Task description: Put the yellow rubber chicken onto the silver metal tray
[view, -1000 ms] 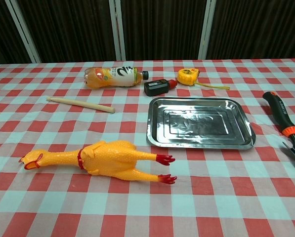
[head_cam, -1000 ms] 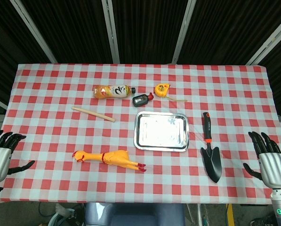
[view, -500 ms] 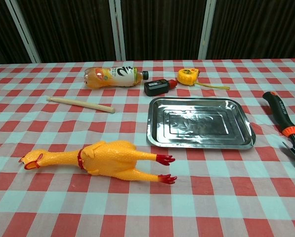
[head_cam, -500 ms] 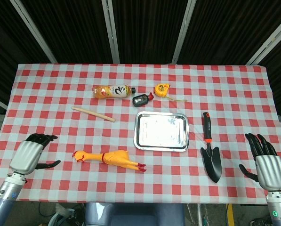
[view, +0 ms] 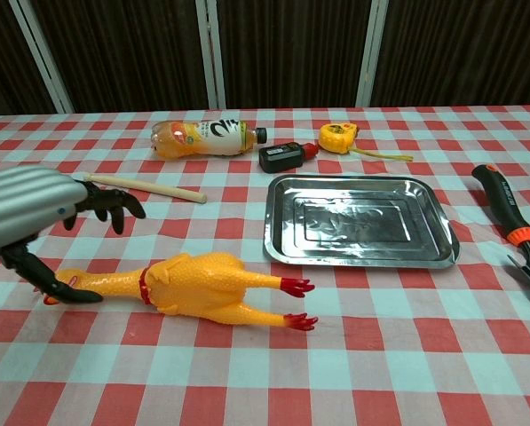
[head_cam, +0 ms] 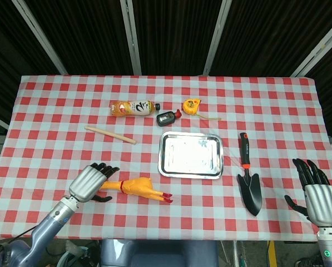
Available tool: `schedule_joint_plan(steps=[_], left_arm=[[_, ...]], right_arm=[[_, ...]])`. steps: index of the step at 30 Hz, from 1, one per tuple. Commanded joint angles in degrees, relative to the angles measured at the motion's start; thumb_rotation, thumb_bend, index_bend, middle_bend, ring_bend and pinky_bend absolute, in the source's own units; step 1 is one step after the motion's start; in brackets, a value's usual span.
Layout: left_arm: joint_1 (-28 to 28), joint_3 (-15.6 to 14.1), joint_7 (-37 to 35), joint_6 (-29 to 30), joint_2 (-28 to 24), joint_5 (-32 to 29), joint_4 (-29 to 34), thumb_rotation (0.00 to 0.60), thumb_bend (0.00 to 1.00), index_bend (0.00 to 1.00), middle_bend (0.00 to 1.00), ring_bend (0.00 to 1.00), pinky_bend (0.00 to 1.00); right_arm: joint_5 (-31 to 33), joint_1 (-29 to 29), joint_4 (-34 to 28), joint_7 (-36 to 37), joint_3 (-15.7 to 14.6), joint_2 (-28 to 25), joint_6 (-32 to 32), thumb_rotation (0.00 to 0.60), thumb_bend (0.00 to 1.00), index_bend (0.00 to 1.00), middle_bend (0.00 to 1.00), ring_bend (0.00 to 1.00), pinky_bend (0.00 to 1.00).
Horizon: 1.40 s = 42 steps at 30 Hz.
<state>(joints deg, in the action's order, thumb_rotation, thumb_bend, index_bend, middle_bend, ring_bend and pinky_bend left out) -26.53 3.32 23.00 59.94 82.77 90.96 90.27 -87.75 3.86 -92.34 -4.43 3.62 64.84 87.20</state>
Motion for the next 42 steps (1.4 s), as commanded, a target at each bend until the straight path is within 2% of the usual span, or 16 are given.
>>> schedule_joint_plan(steps=[1, 6, 29, 38, 42], left_arm=[[-1.74, 0.29, 1.86, -2.26, 2.92, -2.33, -2.11, 0.600, 0.04, 0.21, 0.33, 0.32, 0.45], [-2.71, 0.33, 2.08, -3.39, 5.34, -4.45, -4.39, 0.600, 0.10, 0.24, 0.35, 0.33, 0.45], [-4.88, -0.61, 1.27, -4.39, 8.96, -8.46, -6.97, 0.600, 0.20, 0.30, 0.40, 0.36, 0.45], [-5.56, -1.41, 1.72, -4.64, 9.57, -9.10, -8.11, 0.600, 0.36, 0.38, 0.49, 0.44, 0.52], [-5.82, -1.59, 1.96, -4.91, 9.86, -9.75, -8.52, 0.600, 0.42, 0.47, 0.57, 0.52, 0.60]], right_arm=[[0.17, -0.15, 0.13, 0.18, -0.07, -0.02, 0.01, 0.600, 0.25, 0.00, 0.11, 0.08, 0.19], [0.71, -0.34, 0.01, 0.32, -0.19, -0.16, -0.35, 0.600, 0.25, 0.00, 0.11, 0.08, 0.19], [1.54, -1.13, 0.08, 0.51, -0.24, -0.29, -0.15, 0.600, 0.25, 0.00, 0.11, 0.08, 0.19], [1.76, -1.25, -0.09, 0.70, -0.10, -0.30, -0.14, 0.600, 0.25, 0.00, 0.11, 0.08, 0.19], [1.78, -1.26, -0.24, 0.78, -0.15, -0.45, -0.32, 0.600, 0.25, 0.00, 0.11, 0.08, 0.19]])
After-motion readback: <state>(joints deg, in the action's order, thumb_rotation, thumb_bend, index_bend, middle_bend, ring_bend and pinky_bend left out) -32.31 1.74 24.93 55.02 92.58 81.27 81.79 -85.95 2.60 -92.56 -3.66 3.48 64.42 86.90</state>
